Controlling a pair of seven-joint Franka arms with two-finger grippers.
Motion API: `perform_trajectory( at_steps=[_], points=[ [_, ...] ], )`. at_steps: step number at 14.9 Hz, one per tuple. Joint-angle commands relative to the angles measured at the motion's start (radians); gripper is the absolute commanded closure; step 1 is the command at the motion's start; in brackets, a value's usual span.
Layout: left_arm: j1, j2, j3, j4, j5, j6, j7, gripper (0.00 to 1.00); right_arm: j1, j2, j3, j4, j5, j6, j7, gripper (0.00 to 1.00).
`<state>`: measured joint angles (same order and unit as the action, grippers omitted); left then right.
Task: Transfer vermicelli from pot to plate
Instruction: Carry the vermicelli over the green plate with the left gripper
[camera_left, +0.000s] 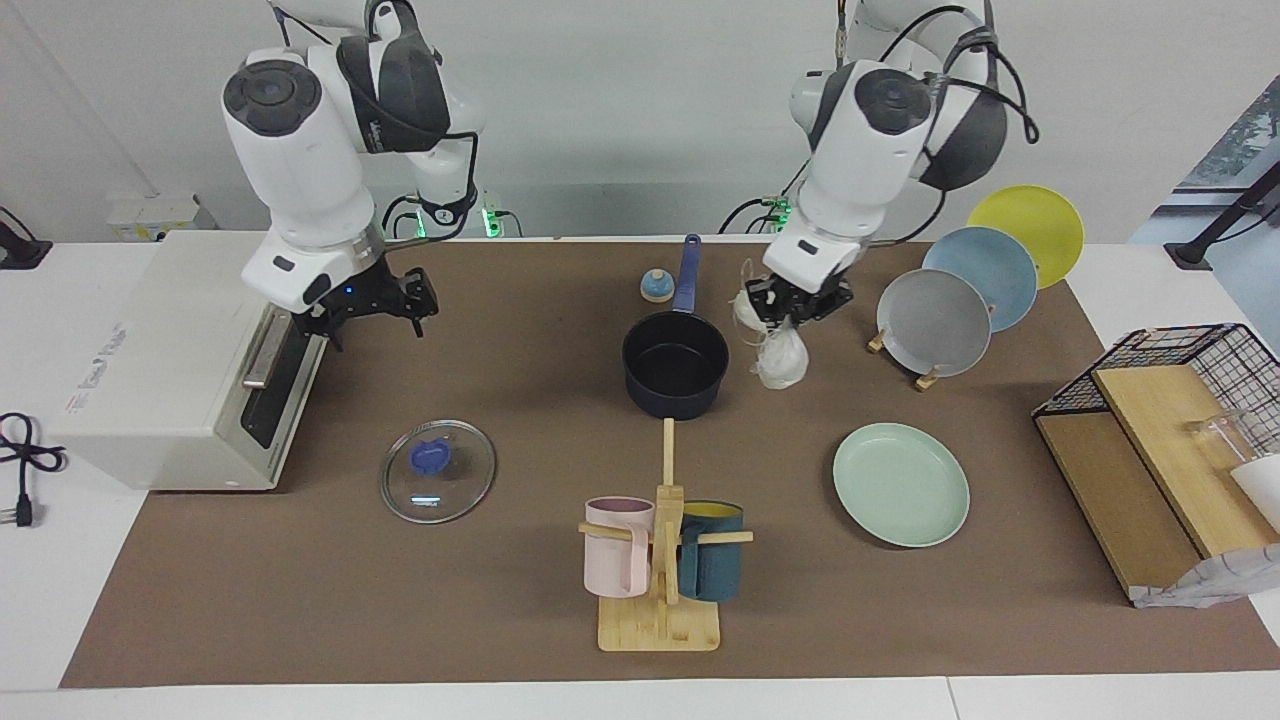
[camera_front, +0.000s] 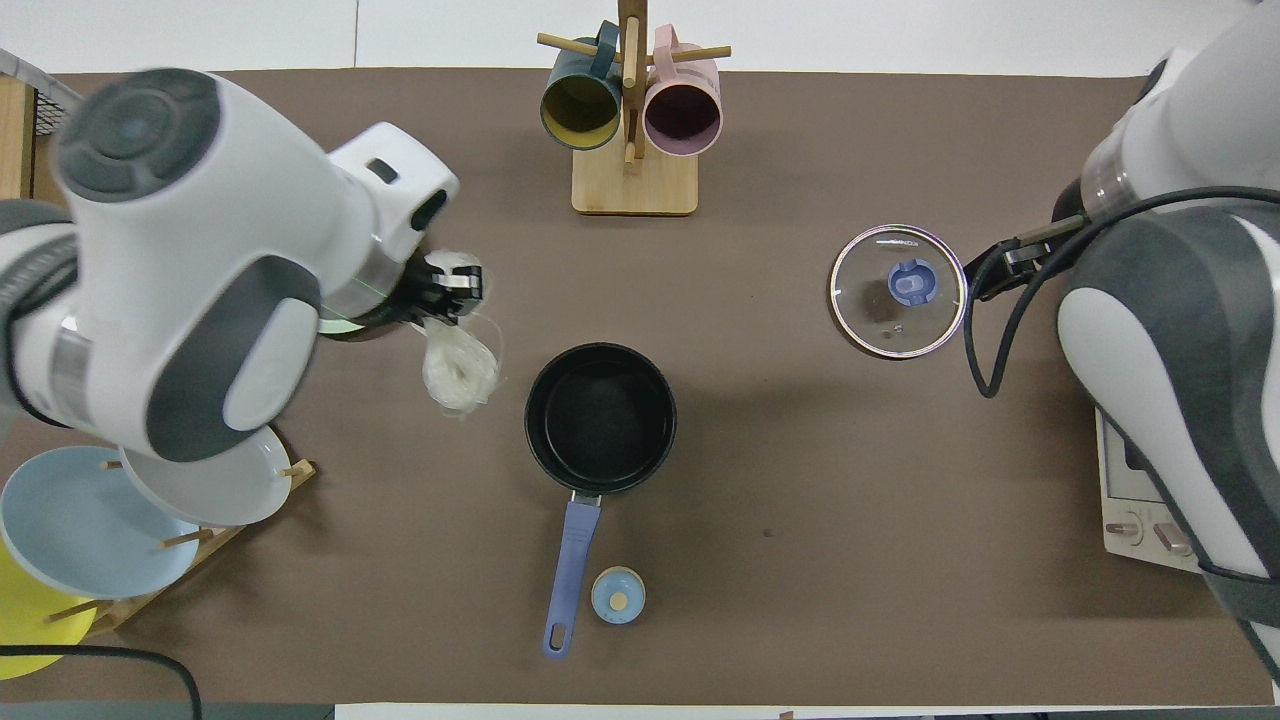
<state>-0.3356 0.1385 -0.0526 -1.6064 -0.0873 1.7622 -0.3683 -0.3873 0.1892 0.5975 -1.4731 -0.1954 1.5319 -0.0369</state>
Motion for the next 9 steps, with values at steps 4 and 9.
perform_trajectory(
  at_steps=[4,9],
  points=[
    [0.217,0.091,-0.006,-0.033,-0.025,0.164,0.273,1.00,-0.010,-0.073,0.007,0.030,0.030,-0.131,0.073,0.00],
    [0.253,0.210,-0.004,-0.036,-0.008,0.305,0.351,1.00,0.226,-0.103,-0.266,-0.001,0.074,-0.125,0.084,0.00]
  ],
)
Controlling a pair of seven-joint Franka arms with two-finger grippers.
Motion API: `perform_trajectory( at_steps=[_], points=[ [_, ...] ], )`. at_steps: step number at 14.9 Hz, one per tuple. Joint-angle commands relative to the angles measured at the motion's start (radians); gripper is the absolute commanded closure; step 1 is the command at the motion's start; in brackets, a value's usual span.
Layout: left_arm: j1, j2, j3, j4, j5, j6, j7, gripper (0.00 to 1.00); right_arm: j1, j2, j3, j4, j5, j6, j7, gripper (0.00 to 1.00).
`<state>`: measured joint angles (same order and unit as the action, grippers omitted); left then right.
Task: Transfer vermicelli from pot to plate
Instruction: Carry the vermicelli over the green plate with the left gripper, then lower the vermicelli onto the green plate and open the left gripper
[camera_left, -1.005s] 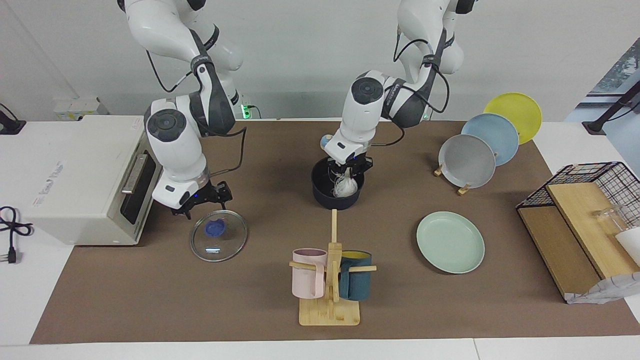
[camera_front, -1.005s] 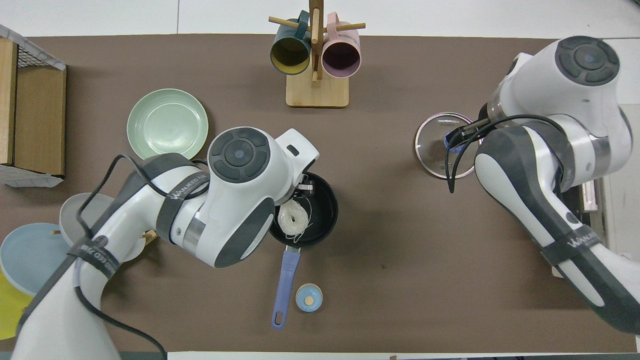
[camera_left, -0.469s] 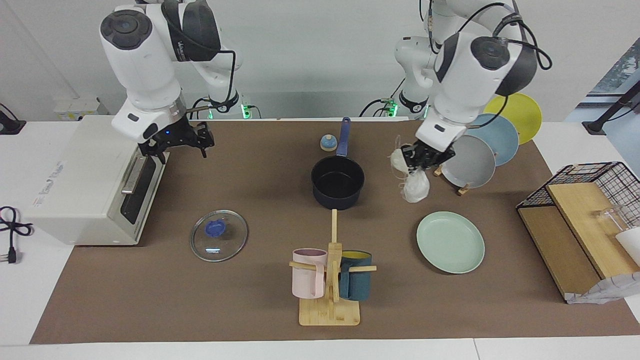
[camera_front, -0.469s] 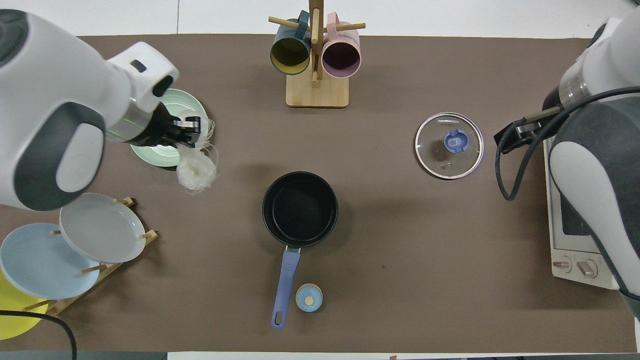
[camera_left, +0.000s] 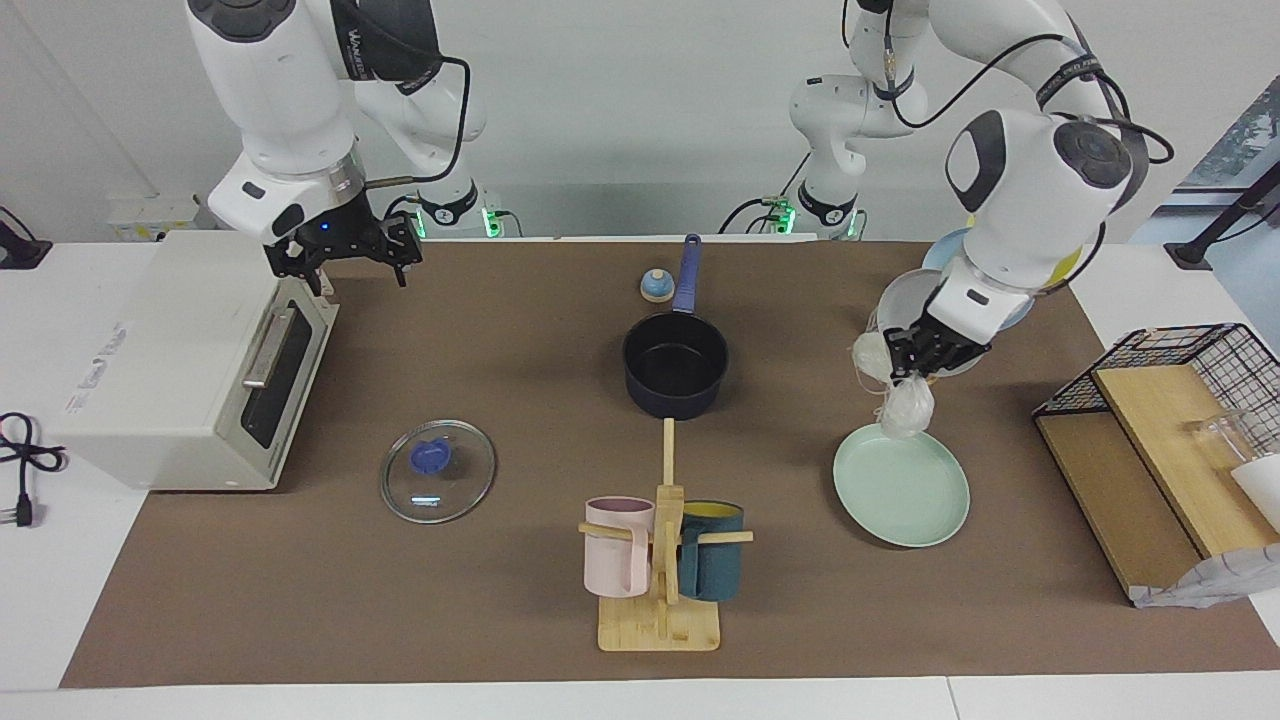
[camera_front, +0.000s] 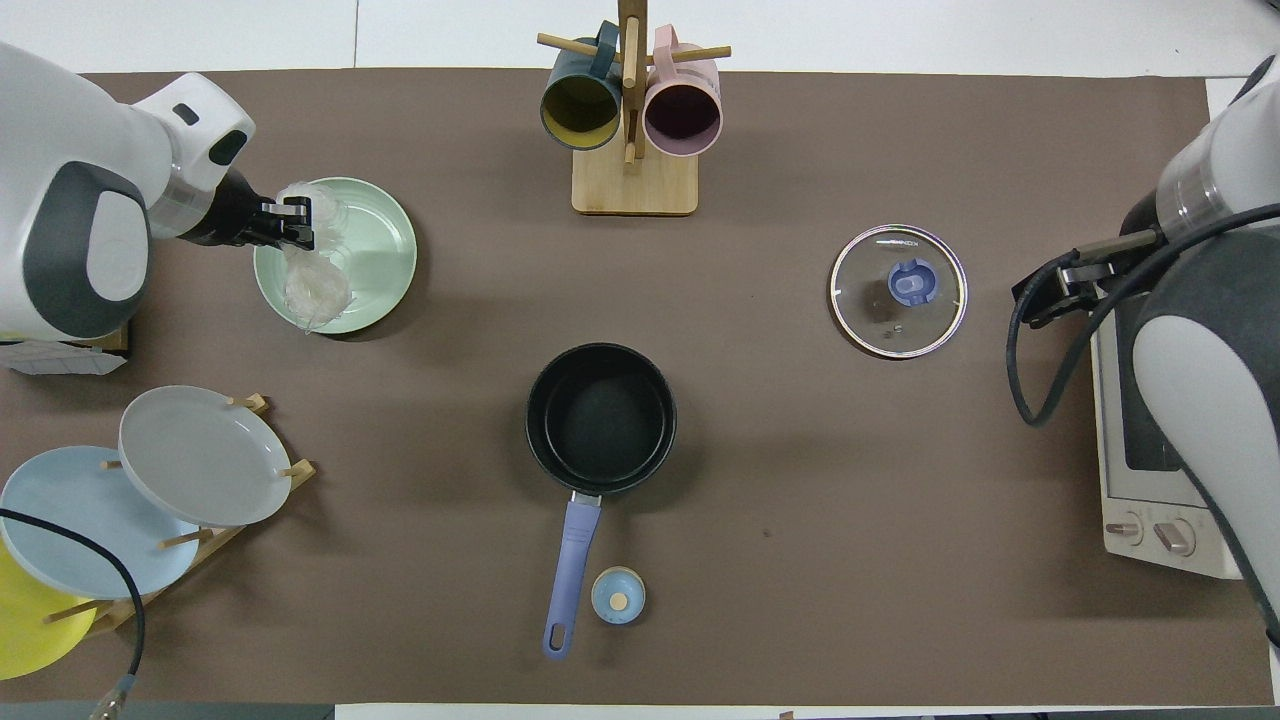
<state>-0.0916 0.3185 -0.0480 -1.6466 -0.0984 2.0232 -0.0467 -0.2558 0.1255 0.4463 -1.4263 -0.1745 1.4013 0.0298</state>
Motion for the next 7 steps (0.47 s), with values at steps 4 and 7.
perform_trajectory(
  at_steps=[4,7],
  points=[
    [0.006,0.060,-0.006,-0.033,0.005,0.112,0.036,1.00,0.202,-0.107,-0.258,-0.109,0.093,-0.027,0.015,0.00],
    [0.004,0.077,-0.007,-0.074,0.005,0.189,0.050,1.00,0.251,-0.153,-0.297,-0.154,0.089,-0.019,0.016,0.00]
  ],
)
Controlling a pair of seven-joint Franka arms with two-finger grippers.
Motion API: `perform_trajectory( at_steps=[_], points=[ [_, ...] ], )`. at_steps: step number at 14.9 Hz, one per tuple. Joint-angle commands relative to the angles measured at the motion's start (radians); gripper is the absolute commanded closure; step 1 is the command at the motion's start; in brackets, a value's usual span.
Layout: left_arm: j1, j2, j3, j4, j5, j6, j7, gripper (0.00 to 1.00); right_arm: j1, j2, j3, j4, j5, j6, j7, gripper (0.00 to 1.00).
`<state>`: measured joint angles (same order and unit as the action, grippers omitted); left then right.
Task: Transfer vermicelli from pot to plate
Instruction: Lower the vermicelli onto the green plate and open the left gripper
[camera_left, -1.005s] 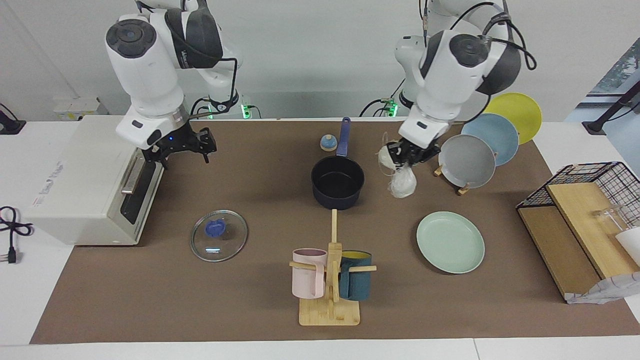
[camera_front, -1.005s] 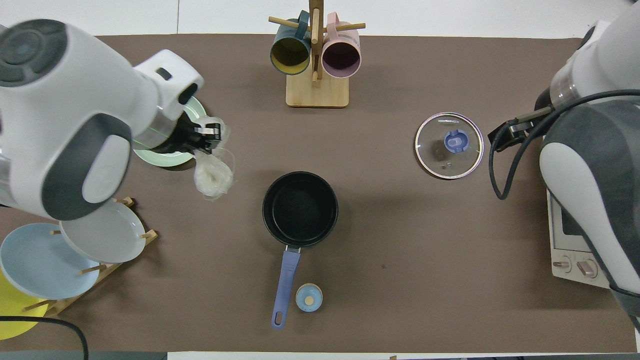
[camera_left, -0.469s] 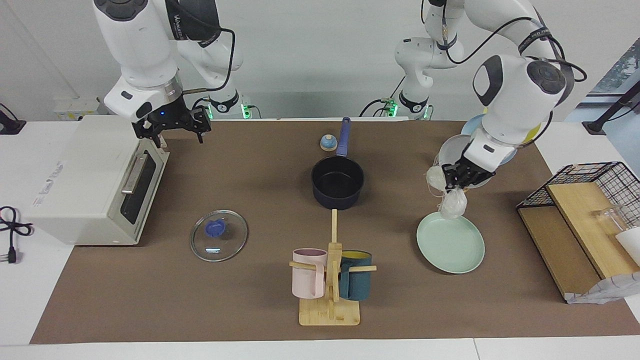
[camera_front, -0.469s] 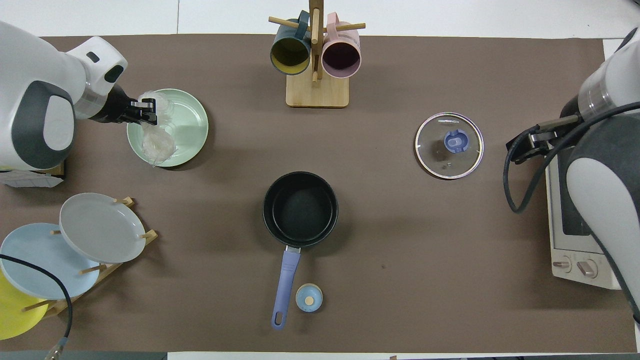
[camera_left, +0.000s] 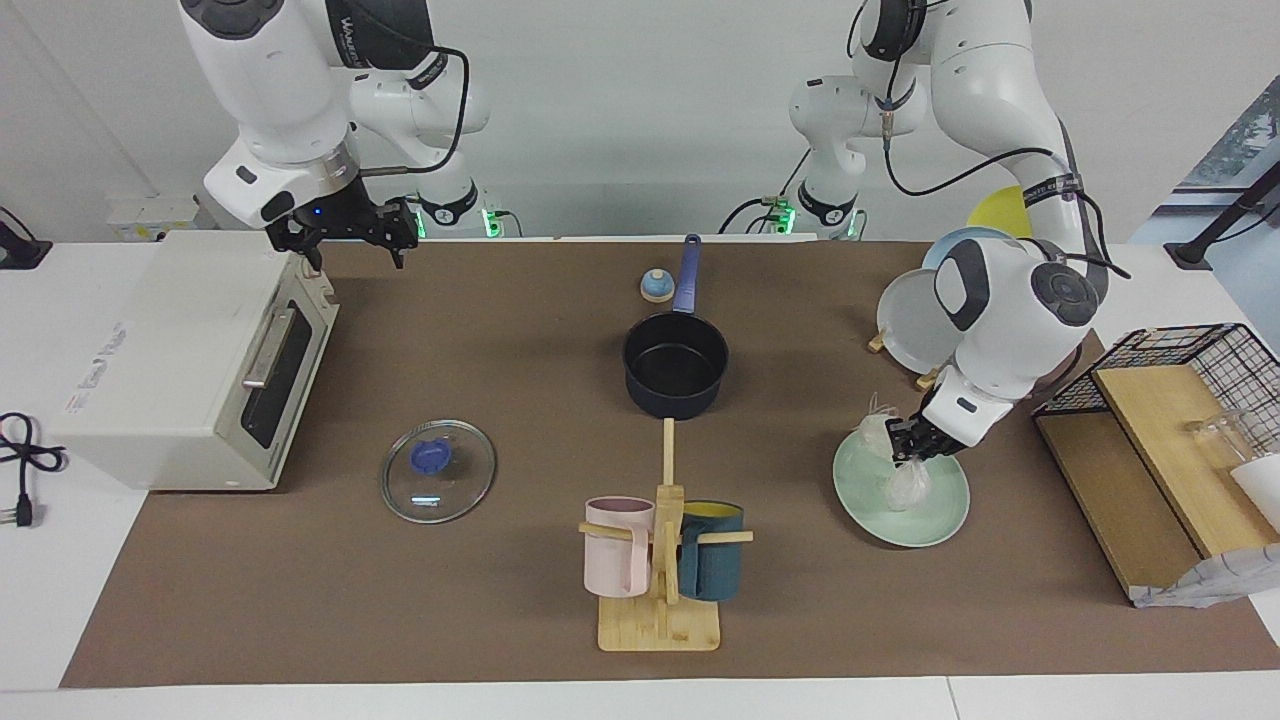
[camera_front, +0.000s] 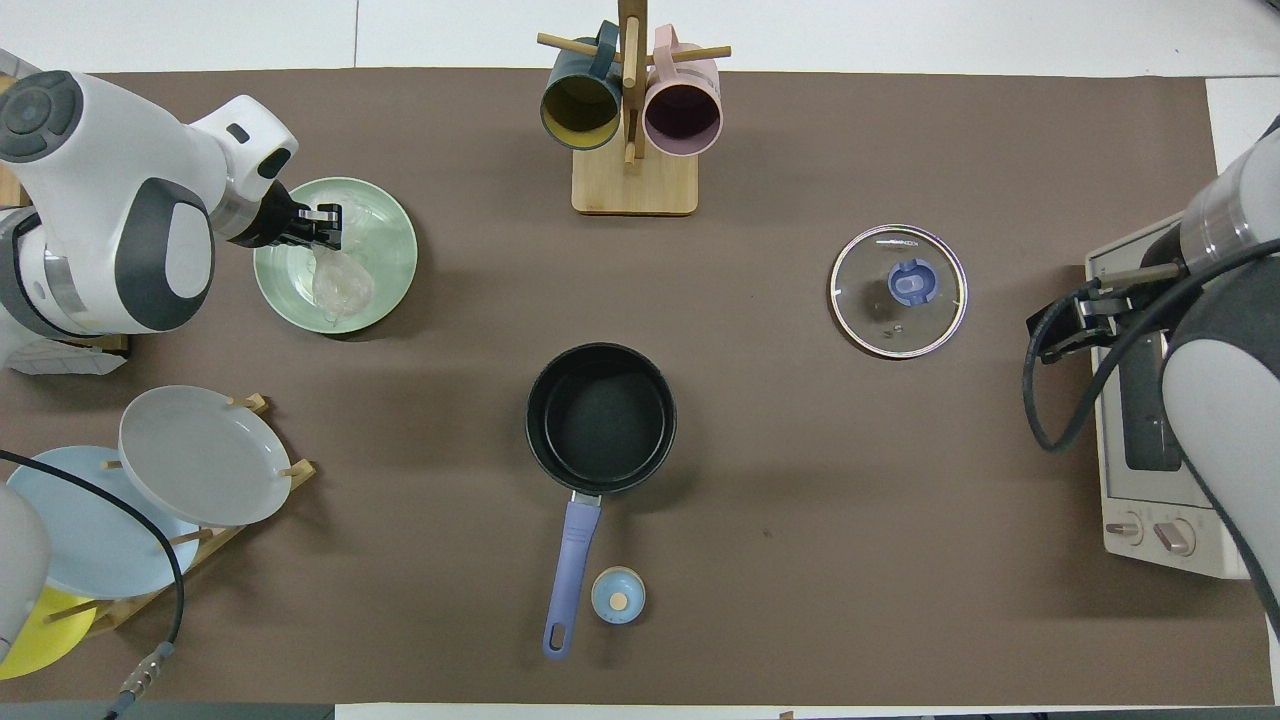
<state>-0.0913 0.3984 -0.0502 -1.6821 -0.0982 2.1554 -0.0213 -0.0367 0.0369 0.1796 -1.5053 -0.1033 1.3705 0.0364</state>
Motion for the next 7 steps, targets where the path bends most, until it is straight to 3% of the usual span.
perform_trajectory(
  at_steps=[1,6,7],
  points=[
    [0.007,-0.001,-0.005,-0.040,0.005,0.061,0.044,1.00,0.032,-0.068,-0.031,-0.079,0.014,0.019,0.010,0.00],
    [0.010,0.002,-0.005,-0.041,0.003,0.074,0.101,1.00,0.035,-0.077,-0.057,-0.089,0.020,0.036,0.016,0.00],
    [0.010,0.002,-0.003,-0.039,0.005,0.069,0.106,0.94,0.034,-0.075,-0.058,-0.089,0.020,0.041,0.013,0.00]
  ],
)
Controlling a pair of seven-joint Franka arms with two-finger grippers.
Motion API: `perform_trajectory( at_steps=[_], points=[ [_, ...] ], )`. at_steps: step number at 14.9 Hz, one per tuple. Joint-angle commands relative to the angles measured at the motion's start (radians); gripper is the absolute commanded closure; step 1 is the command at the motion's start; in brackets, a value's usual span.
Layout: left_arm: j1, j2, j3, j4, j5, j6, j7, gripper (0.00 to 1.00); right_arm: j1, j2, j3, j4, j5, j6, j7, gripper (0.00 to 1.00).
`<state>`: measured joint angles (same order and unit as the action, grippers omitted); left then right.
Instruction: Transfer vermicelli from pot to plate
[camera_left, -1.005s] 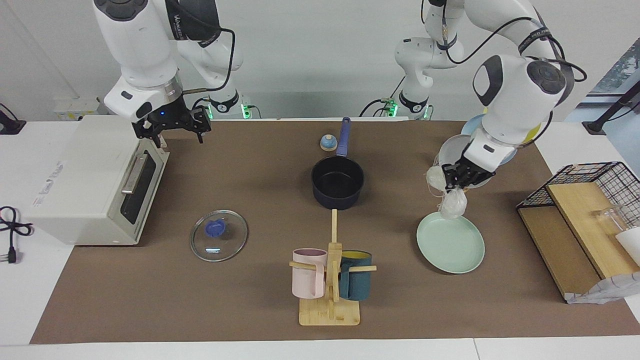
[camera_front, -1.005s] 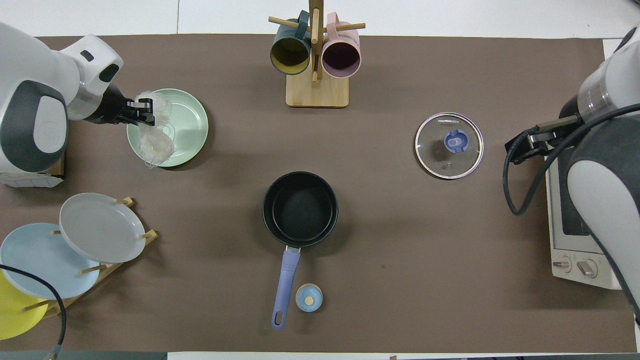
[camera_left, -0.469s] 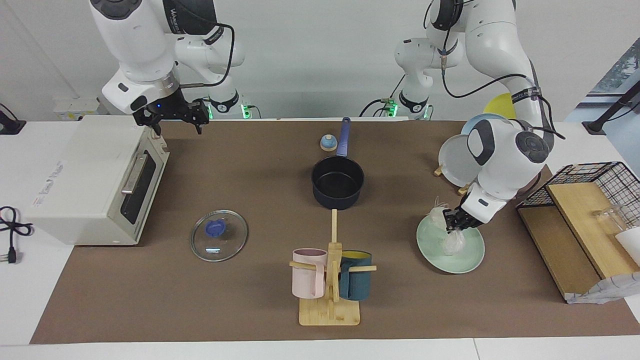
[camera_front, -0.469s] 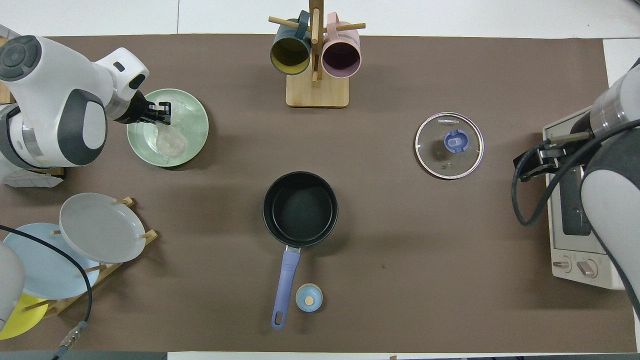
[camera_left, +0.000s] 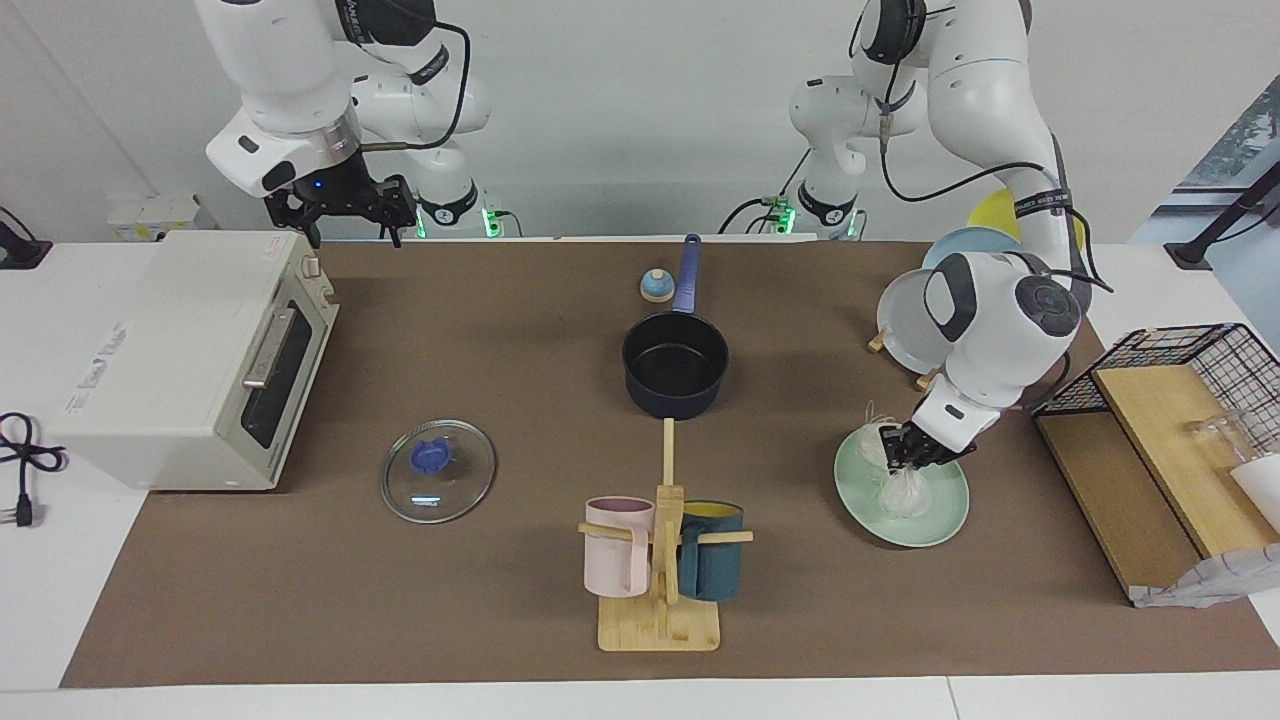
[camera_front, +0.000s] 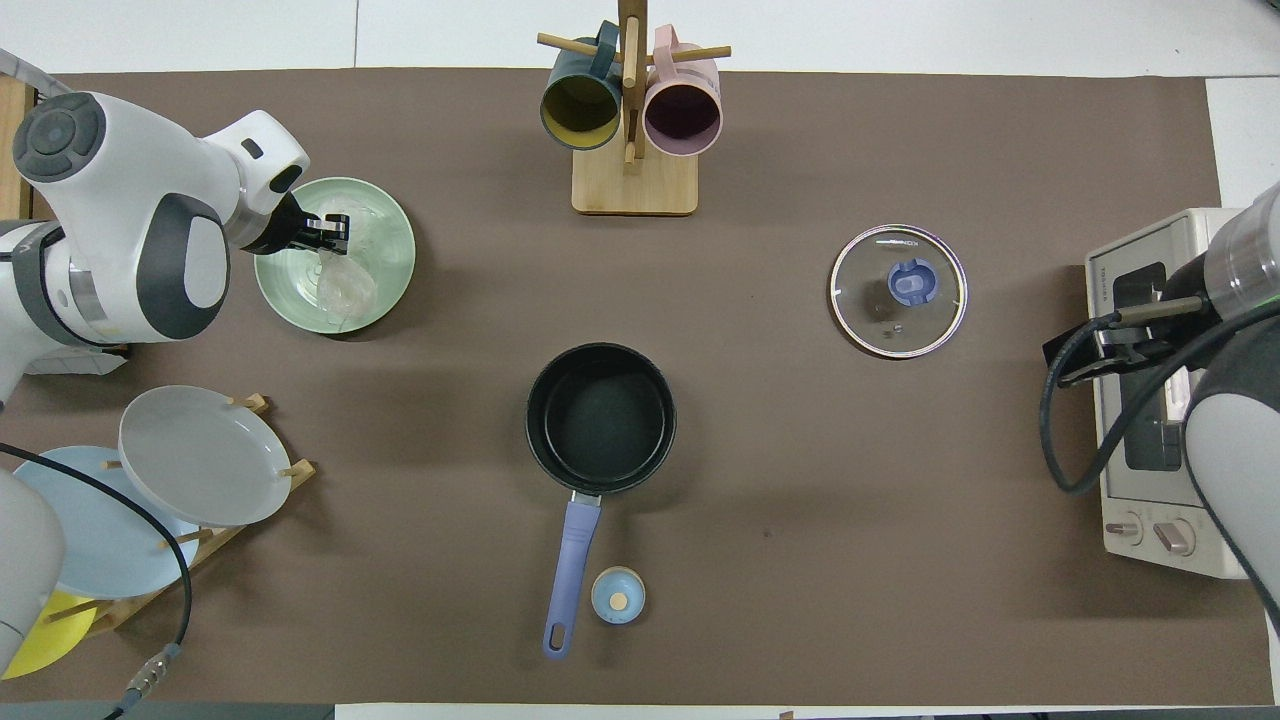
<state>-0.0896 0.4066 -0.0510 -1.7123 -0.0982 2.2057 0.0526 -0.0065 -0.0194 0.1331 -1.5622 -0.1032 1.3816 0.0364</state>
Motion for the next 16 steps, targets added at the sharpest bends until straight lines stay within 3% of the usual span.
perform_trajectory(
  at_steps=[1,2,3,7,10,13,16],
  points=[
    [0.011,-0.006,-0.003,-0.007,0.005,0.017,0.032,0.65,0.003,-0.019,-0.021,-0.032,0.020,0.028,0.011,0.00],
    [0.014,-0.006,-0.004,-0.003,0.005,0.016,0.032,0.15,0.003,-0.017,-0.026,-0.032,0.020,0.030,0.010,0.00],
    [0.016,-0.006,-0.004,0.003,0.005,0.008,0.035,0.00,0.003,-0.016,-0.026,-0.027,0.020,0.030,0.008,0.00],
    [0.021,-0.008,-0.004,0.072,0.005,-0.090,0.033,0.00,0.003,-0.013,-0.024,-0.022,0.017,0.033,0.007,0.00],
    [0.021,-0.031,0.000,0.233,-0.005,-0.339,0.014,0.00,0.002,-0.011,-0.026,-0.021,0.019,0.050,0.006,0.00],
    [0.022,-0.171,0.000,0.250,0.021,-0.461,-0.133,0.00,0.002,-0.010,-0.027,-0.018,0.020,0.051,0.010,0.00],
    [0.019,-0.287,0.005,0.241,0.080,-0.573,-0.149,0.00,0.000,-0.008,-0.029,-0.015,0.023,0.053,0.007,0.00]
  ],
)
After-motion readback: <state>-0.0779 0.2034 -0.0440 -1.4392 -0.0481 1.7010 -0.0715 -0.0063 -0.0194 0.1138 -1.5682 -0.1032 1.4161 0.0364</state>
